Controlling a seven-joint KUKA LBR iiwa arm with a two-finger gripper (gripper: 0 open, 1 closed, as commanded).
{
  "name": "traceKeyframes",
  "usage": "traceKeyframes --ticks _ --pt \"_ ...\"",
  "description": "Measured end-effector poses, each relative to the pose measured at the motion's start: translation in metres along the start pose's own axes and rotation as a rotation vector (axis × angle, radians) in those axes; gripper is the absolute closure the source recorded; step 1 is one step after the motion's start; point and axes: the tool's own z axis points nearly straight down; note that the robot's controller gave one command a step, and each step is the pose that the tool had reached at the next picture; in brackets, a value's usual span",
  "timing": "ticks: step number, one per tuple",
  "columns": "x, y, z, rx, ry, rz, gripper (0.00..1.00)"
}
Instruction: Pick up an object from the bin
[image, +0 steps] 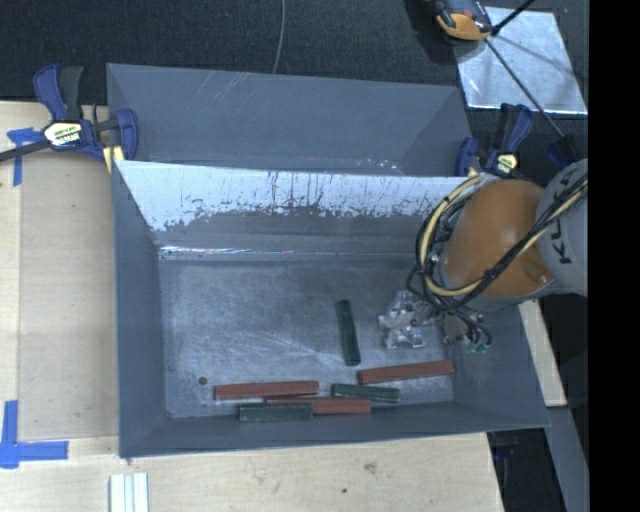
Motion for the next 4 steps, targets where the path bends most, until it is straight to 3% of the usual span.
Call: traceKeyframes --ticks 1,2,3,4 --pt "0.002 0.000 0.002 0.000 0.010 -0.001 0.00" --pt "0.002 0.000 0.002 0.000 0.010 -0.002 0.00" --pt "-0.002 0.015 -0.006 -0.001 0.021 -0.138 0.00" --pt "-0.037 0.028 -0.015 -0.008 0.020 -0.467 0.00"
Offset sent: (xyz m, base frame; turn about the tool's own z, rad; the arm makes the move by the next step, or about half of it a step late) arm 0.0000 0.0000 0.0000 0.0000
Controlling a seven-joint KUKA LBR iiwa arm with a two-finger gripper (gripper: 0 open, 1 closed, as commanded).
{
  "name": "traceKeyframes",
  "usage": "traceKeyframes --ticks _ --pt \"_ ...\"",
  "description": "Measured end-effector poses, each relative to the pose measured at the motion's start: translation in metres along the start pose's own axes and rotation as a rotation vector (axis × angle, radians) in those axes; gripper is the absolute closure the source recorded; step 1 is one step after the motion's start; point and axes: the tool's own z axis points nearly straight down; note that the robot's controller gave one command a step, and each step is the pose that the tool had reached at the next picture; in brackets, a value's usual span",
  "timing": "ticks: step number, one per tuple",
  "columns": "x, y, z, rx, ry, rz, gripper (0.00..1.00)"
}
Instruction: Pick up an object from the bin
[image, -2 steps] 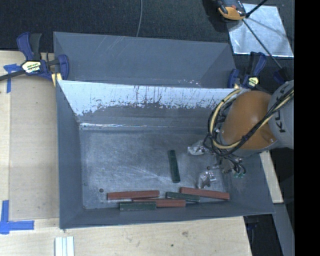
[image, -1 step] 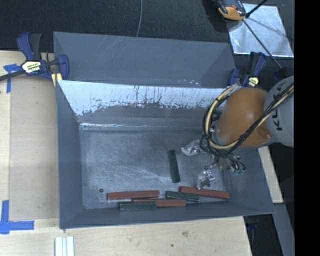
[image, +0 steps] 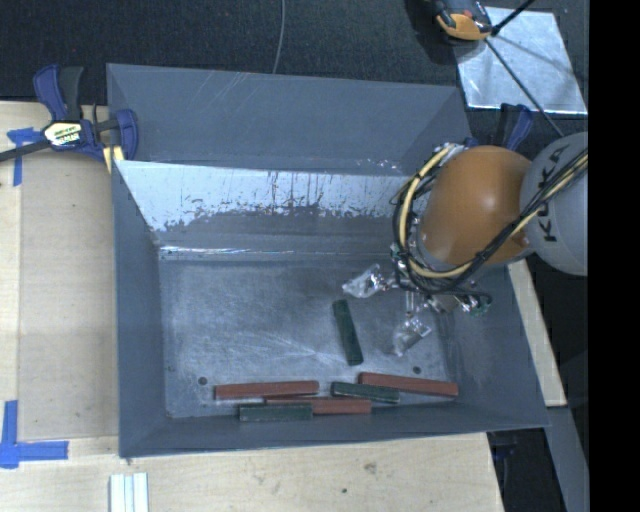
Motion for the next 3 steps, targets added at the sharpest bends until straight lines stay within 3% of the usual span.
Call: traceKeyframes --ticks 1,2,3 --pt "-0.007 0.037 0.010 0.003 -0.008 -0.163 1.00" --pt "-0.007 0.037 0.009 0.003 -0.008 -0.163 1.00" --pt "-0.021 0.038 -0.139 0.001 -0.002 -0.148 1.00"
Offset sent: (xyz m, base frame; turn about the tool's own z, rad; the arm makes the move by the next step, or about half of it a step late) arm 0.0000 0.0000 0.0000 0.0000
